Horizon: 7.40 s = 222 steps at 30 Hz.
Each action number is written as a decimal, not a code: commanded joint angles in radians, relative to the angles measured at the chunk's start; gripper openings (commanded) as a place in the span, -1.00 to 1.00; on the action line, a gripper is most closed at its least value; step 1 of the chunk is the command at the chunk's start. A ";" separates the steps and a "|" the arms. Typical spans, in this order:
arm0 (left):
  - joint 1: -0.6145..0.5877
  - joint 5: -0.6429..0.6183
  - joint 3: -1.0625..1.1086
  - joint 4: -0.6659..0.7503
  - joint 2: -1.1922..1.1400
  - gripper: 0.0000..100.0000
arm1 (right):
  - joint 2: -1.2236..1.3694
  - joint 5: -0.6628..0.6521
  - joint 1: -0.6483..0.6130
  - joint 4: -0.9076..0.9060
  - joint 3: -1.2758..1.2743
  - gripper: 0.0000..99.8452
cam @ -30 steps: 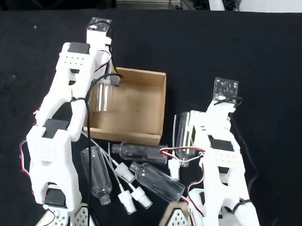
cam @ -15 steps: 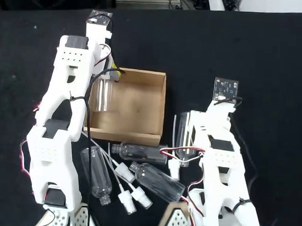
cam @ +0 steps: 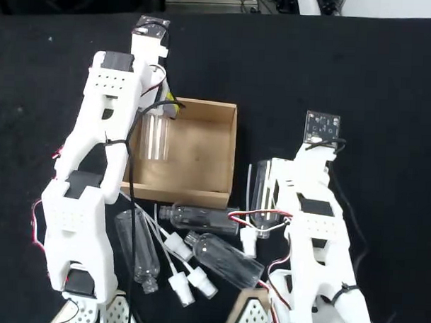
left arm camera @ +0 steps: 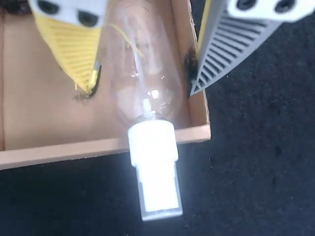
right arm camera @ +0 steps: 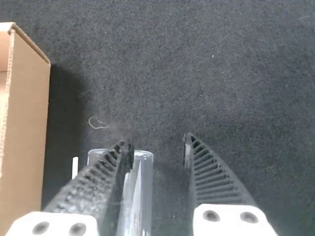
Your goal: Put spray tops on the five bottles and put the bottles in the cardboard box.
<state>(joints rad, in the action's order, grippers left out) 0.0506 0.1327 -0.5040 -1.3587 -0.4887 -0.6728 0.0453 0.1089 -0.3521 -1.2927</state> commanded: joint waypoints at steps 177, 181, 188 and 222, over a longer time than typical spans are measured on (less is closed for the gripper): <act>-0.165 -0.152 1.486 0.809 1.330 -0.32 | -0.045 0.000 0.063 0.021 0.036 -0.73; -0.292 -0.153 1.446 0.595 1.425 -0.35 | -0.045 0.000 0.084 -0.040 0.081 -0.98; -0.473 -0.153 1.682 0.872 1.439 -0.84 | -0.045 0.000 0.031 -0.348 0.326 -0.98; -0.570 -0.322 1.936 1.120 1.432 -0.94 | 0.691 0.212 -0.779 0.064 0.714 -0.98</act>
<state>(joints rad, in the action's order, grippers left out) -0.5094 -0.1818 1.4400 -0.2631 0.9291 -0.0161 0.2478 -0.6644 -0.3506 -0.6682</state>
